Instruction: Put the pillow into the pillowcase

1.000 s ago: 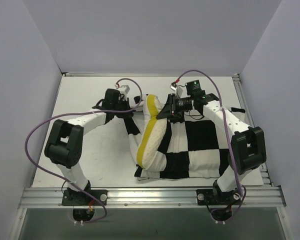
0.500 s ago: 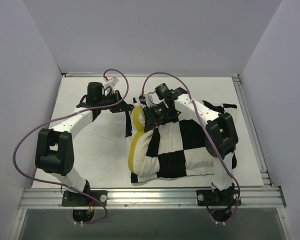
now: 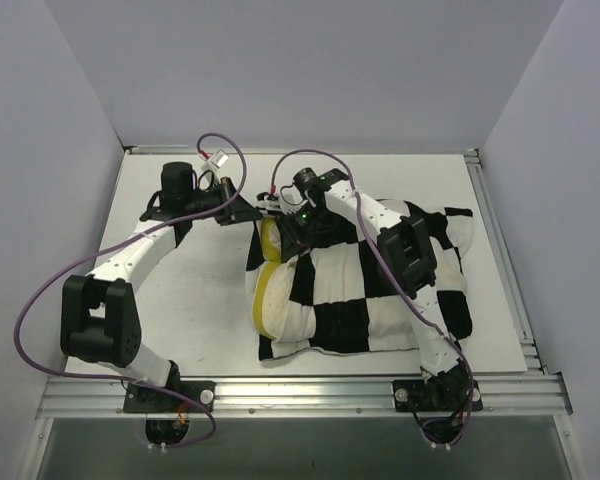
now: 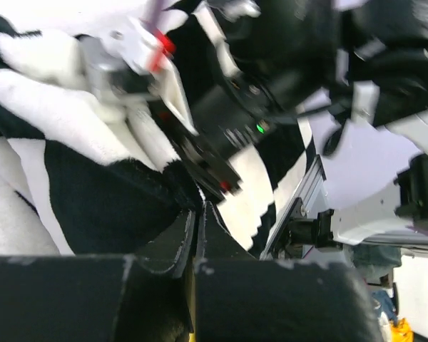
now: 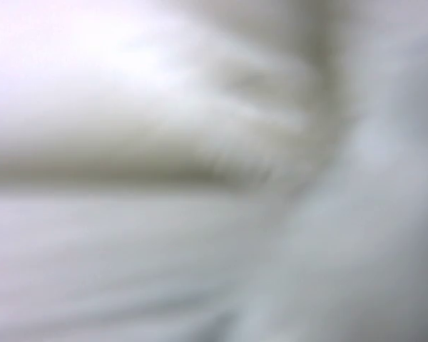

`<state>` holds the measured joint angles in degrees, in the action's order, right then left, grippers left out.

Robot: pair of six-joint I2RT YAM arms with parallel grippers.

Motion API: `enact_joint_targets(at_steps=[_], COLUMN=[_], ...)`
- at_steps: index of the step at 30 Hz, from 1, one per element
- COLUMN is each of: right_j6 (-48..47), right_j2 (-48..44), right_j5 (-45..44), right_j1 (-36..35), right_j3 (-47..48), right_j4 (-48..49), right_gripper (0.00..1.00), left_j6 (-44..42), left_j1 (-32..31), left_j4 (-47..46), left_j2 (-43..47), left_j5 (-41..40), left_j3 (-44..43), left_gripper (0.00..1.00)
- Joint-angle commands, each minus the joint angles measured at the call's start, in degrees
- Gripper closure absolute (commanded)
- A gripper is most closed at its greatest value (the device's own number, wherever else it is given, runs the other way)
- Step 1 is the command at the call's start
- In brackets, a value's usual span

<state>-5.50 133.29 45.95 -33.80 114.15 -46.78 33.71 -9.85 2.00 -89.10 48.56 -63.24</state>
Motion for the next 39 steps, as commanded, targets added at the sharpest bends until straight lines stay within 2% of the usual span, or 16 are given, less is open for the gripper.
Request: enact_joint_targets(at_steps=[1,6,9,10,13,16,21,24,25,27,28,33,35,36,37,39], right_j6=[3.56,7.95,10.85,11.21,11.56,11.56,8.76,10.67,13.81,16.56,20.14,28.6,30.8,31.77,32.99,34.33], right_j2=[4.52,0.93,-4.43,-5.93,-13.56,-18.4,-29.65,-29.76,-29.59,-28.62,-28.18,-23.0,-20.64,-19.75,-18.17,-17.72], right_j5=[-10.01,-8.95,-6.5,-5.62,-2.28,3.42,7.47,7.92,6.44,3.02,0.48,-15.17,-20.43,-22.81,-24.14,-26.26], right_j1=[3.38,5.94,6.47,6.29,5.41,4.45,-1.06,-3.72,-5.47,-6.97,-7.68,-10.4,-10.93,-10.67,-9.8,-6.39], right_j3=[-0.07,1.96,1.87,1.43,-1.72,-6.28,-23.84,-25.72,-26.77,-26.79,-26.61,-26.08,-26.43,-26.35,-26.17,-24.94], right_j4=[-6.13,-3.5,-1.03,-0.85,-0.85,-0.85,-0.24,1.68,4.92,8.62,11.95,18.3,20.85,21.21,21.3,21.38], right_gripper=[1.0,0.9,0.63,0.46,0.31,0.3,0.33,0.3,0.23,0.01,0.0,0.0,0.05,0.14,0.45,0.79], left_j6=[-2.85,-9.19,-13.84,-14.37,-16.39,-17.8,-14.83,-13.68,-13.24,-11.92,-11.22,-7.88,-7.17,-7.43,-7.87,-8.84], left_j1=[1.23,0.79,-0.61,-0.61,-1.22,-2.54,-2.55,-2.63,-2.63,-2.63,-2.46,-2.28,-2.28,-2.28,-2.28,-2.28], left_j4=[-2.11,10.73,17.76,18.3,19.62,19.45,15.86,15.14,14.79,14.53,13.65,13.03,13.2,14.77,15.4,18.2], left_j2=[8.85,11.75,11.84,11.58,8.34,4.65,1.3,1.65,1.91,3.05,3.66,7.36,8.24,8.41,8.59,9.82], left_j5=[6.2,4.45,1.9,1.37,-1.17,-3.81,-4.35,-4.17,-4.0,-3.82,-3.64,-3.29,-3.21,-3.2,-2.68,-2.41], left_j3=[-1.19,2.15,2.77,2.86,0.24,-2.93,-4.87,-4.7,-4.17,-3.12,-2.51,1.63,2.42,2.77,3.04,3.74], left_gripper=[1.0,1.0,1.0,1.0,1.0,1.0,1.0,1.0,1.0,1.0,1.0,1.0,1.0,1.0,1.0,1.0])
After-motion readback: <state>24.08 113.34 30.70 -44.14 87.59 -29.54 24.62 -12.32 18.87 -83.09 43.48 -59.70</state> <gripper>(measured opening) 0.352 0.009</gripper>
